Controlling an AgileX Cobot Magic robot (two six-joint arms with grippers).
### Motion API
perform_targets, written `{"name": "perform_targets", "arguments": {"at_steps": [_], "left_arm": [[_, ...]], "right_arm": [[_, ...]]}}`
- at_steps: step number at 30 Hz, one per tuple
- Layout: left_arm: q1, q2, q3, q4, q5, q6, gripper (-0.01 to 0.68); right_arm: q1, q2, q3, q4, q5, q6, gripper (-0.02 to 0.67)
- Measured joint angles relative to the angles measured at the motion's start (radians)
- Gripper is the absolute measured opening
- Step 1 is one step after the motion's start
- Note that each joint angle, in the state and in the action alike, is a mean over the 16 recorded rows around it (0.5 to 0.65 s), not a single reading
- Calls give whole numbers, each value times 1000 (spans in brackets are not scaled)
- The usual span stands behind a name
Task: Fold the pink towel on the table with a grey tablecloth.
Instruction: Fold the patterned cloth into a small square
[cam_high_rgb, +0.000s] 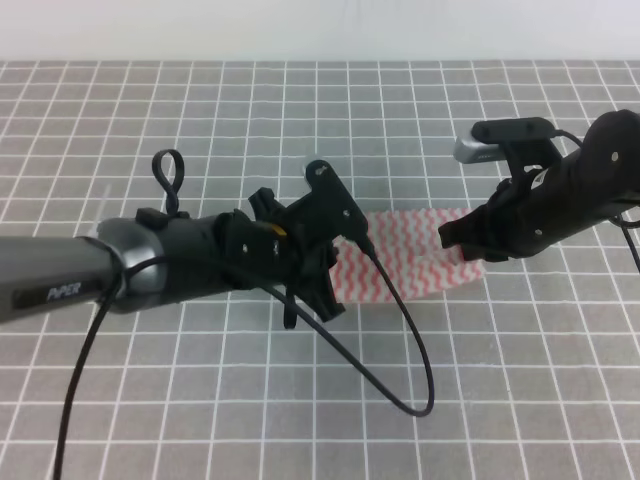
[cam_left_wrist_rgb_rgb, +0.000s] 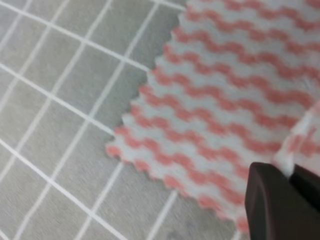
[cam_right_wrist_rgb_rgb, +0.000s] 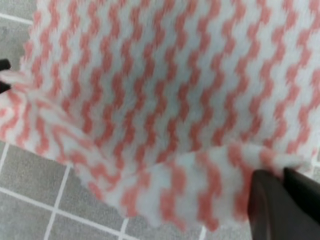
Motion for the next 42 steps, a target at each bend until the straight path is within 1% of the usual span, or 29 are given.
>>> {"name": "perform_targets", "arguments": {"at_steps": [17, 42], "left_arm": [[24, 43, -68, 1, 33, 2, -2], [30, 71, -77, 1, 4, 7, -2]], "right_arm": [[-7, 27, 0, 1, -48, -3, -15], [-7, 50, -1, 2, -115, -4, -15]]}}
